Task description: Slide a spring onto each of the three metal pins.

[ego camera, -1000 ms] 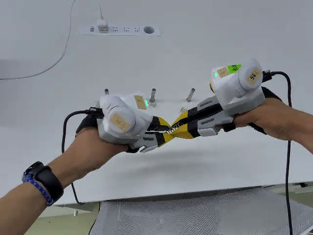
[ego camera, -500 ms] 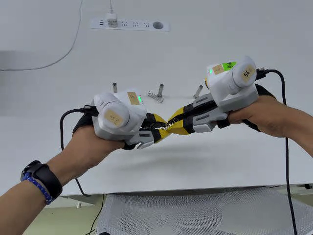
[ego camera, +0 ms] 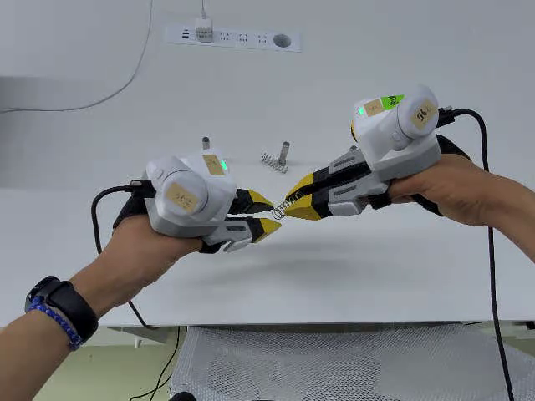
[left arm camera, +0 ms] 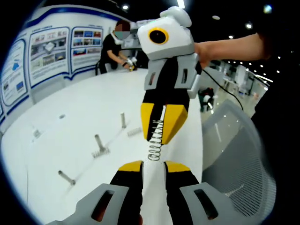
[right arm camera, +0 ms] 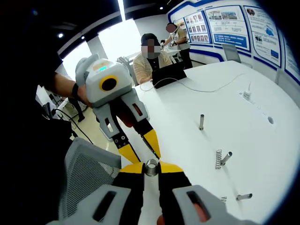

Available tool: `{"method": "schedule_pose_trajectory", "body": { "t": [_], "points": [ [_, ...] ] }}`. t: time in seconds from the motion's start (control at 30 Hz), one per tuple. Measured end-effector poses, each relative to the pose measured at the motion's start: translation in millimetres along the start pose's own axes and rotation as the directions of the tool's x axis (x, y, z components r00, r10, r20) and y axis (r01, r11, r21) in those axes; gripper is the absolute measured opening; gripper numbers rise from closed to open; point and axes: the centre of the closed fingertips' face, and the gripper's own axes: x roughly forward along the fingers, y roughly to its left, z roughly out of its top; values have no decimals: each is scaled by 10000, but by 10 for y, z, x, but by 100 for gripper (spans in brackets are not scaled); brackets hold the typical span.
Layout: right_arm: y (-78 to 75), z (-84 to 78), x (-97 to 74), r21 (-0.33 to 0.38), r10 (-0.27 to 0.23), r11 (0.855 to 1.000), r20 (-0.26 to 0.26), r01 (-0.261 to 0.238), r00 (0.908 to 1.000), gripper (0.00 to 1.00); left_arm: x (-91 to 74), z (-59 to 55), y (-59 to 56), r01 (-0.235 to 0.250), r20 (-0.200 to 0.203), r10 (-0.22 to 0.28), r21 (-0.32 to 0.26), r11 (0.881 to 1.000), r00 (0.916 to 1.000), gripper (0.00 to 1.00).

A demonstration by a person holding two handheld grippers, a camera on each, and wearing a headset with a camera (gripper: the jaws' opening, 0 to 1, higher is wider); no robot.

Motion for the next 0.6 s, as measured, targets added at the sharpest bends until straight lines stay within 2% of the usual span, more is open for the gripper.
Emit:
{"method": "schedule_pose_trajectory", "body": {
  "t": [0.2, 0.6],
  "points": [
    [-93, -7, 29, -51, -231, 9997, -164, 230, 9996, 12, -75, -122, 114, -447, -60, 445, -348, 9984, 9990, 21],
    [-233, 18, 105, -110, -357, 9993, -416, 352, 9985, 12, -175, -228, 225, -1052, -42, 1054, -1038, 9890, 9944, 20]
  ]
}}
